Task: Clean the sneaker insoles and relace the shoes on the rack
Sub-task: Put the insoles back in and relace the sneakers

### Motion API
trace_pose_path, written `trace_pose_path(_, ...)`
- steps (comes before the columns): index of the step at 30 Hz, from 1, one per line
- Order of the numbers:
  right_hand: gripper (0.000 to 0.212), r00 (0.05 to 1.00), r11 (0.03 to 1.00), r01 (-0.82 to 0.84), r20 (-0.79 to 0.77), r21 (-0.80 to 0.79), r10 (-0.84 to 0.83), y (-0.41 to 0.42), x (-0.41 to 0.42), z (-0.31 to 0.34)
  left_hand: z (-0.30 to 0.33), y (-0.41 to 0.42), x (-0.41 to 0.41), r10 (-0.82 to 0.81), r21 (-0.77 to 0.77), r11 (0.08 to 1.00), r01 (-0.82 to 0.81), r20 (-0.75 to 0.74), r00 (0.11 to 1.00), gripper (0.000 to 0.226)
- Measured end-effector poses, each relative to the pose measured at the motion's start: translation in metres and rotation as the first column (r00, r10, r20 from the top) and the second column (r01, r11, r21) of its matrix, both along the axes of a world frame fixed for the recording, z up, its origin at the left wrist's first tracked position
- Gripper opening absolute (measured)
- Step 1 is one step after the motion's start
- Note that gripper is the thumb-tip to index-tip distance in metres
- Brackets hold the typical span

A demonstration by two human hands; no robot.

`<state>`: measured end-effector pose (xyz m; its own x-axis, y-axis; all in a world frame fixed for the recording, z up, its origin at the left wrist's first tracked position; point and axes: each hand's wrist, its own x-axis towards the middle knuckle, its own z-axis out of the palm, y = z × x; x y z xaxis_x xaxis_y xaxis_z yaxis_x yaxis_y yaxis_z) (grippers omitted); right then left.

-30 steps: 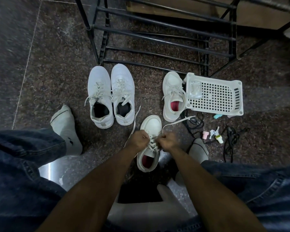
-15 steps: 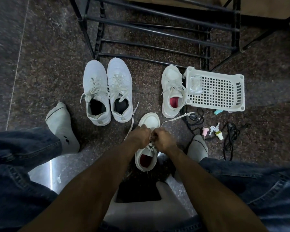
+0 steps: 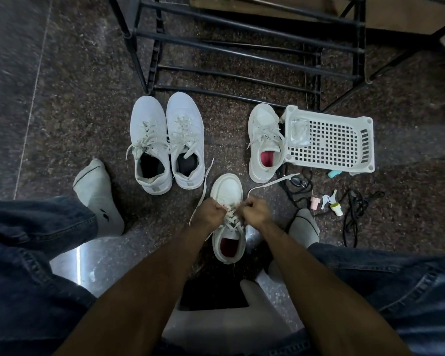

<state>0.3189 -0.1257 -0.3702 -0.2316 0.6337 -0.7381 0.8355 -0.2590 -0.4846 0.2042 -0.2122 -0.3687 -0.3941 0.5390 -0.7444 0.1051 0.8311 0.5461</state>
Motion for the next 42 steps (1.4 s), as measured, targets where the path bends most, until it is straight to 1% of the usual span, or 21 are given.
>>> trace_pose_path(1, 0.03, 0.998, 1.0, -0.015, 0.057, -0.022, 0.017, 0.0, 0.0, 0.001, 0.002, -0.001, 0.0, 0.004, -0.061, 0.998, -0.003, 0.017, 1.0, 0.028)
trace_pose_path(2, 0.042, 0.992, 0.997, -0.054, 0.111, -0.053, 0.06, 0.0, 0.001, 0.004, 0.006, -0.002, 0.0, 0.02, -0.117, 0.993, -0.011, 0.076, 0.997, 0.037)
trace_pose_path(3, 0.048, 0.986, 0.994, -0.071, 0.148, -0.084, 0.083, -0.001, 0.0, 0.007, 0.005, -0.003, 0.0, 0.034, -0.15, 0.989, -0.015, 0.125, 0.992, 0.052)
trace_pose_path(5, 0.046, 0.981, 0.987, -0.063, 0.171, -0.145, 0.088, -0.003, -0.004, 0.012, 0.004, -0.003, 0.002, 0.018, -0.194, 0.981, 0.015, 0.17, 0.985, 0.074)
trace_pose_path(6, 0.04, 0.985, 0.983, -0.033, 0.159, -0.183, 0.063, -0.003, -0.006, 0.012, 0.004, -0.002, 0.003, 0.024, -0.2, 0.98, 0.01, 0.168, 0.986, 0.076)
trace_pose_path(7, 0.03, 0.99, 0.974, 0.002, 0.138, -0.226, 0.03, -0.004, -0.008, 0.014, 0.002, -0.001, 0.003, 0.032, -0.205, 0.979, 0.003, 0.167, 0.985, 0.071)
trace_pose_path(9, 0.014, 0.993, 0.953, 0.064, 0.112, -0.296, -0.032, -0.005, -0.009, 0.015, 0.004, 0.005, 0.003, 0.075, -0.198, 0.98, -0.032, 0.211, 0.975, 0.049)
trace_pose_path(11, 0.018, 0.991, 0.918, 0.119, 0.103, -0.377, -0.087, -0.005, -0.006, 0.02, 0.007, 0.008, 0.0, 0.162, -0.203, 0.973, -0.107, 0.278, 0.947, 0.016)
trace_pose_path(14, 0.019, 0.983, 0.849, 0.182, 0.096, -0.496, -0.155, -0.002, -0.002, 0.023, 0.017, 0.003, -0.003, 0.295, -0.24, 0.947, -0.211, 0.4, 0.868, 0.021)
trace_pose_path(17, 0.02, 0.98, 0.817, 0.199, 0.108, -0.542, -0.168, 0.001, -0.002, 0.027, 0.029, -0.004, -0.003, 0.331, -0.231, 0.941, -0.246, 0.497, 0.802, 0.023)
trace_pose_path(20, 0.021, 0.972, 0.785, 0.221, 0.065, -0.579, -0.226, -0.001, -0.002, 0.032, 0.029, -0.01, -0.004, 0.331, -0.216, 0.943, -0.253, 0.516, 0.79, 0.022)
trace_pose_path(22, 0.018, 0.973, 0.797, 0.215, 0.051, -0.564, -0.226, -0.003, -0.002, 0.033, 0.031, -0.013, -0.006, 0.335, -0.212, 0.942, -0.261, 0.507, 0.794, 0.02)
trace_pose_path(26, 0.01, 0.994, 0.897, 0.112, 0.045, -0.428, -0.102, -0.002, -0.001, 0.028, 0.039, -0.012, -0.005, 0.345, -0.204, 0.937, -0.283, 0.428, 0.835, 0.028)
trace_pose_path(28, 0.016, 0.998, 0.929, 0.04, 0.064, -0.369, -0.017, -0.002, -0.001, 0.026, 0.039, -0.013, -0.005, 0.355, -0.189, 0.933, -0.305, 0.365, 0.861, 0.031)
trace_pose_path(29, 0.022, 0.996, 0.941, -0.001, 0.081, -0.337, 0.03, -0.003, 0.0, 0.025, 0.037, -0.014, -0.006, 0.358, -0.193, 0.932, -0.307, 0.357, 0.863, 0.029)
trace_pose_path(31, 0.035, 0.99, 0.956, -0.049, 0.109, -0.289, 0.083, -0.006, 0.001, 0.025, 0.034, -0.016, -0.004, 0.359, -0.197, 0.932, -0.306, 0.365, 0.859, 0.016)
trace_pose_path(32, 0.038, 0.99, 0.956, -0.053, 0.11, -0.289, 0.088, -0.008, 0.002, 0.026, 0.031, -0.017, -0.003, 0.345, -0.191, 0.937, -0.294, 0.355, 0.869, 0.009)
trace_pose_path(34, 0.037, 0.992, 0.952, -0.054, 0.094, -0.302, 0.086, -0.012, 0.002, 0.029, 0.028, -0.019, -0.001, 0.308, -0.173, 0.949, -0.263, 0.333, 0.891, 0.008)
trace_pose_path(35, 0.033, 0.993, 0.95, -0.054, 0.087, -0.307, 0.084, -0.013, 0.001, 0.03, 0.026, -0.019, 0.0, 0.284, -0.16, 0.957, -0.244, 0.319, 0.904, 0.01)
trace_pose_path(38, 0.024, 0.994, 0.949, -0.033, 0.085, -0.313, 0.063, -0.014, 0.0, 0.031, 0.023, -0.018, 0.001, 0.204, -0.131, 0.976, -0.172, 0.293, 0.934, 0.026)
trace_pose_path(42, 0.017, 0.993, 0.941, -0.008, 0.11, -0.337, 0.048, -0.017, 0.0, 0.031, 0.022, -0.024, -0.001, 0.195, -0.112, 0.98, -0.164, 0.377, 0.906, 0.027)
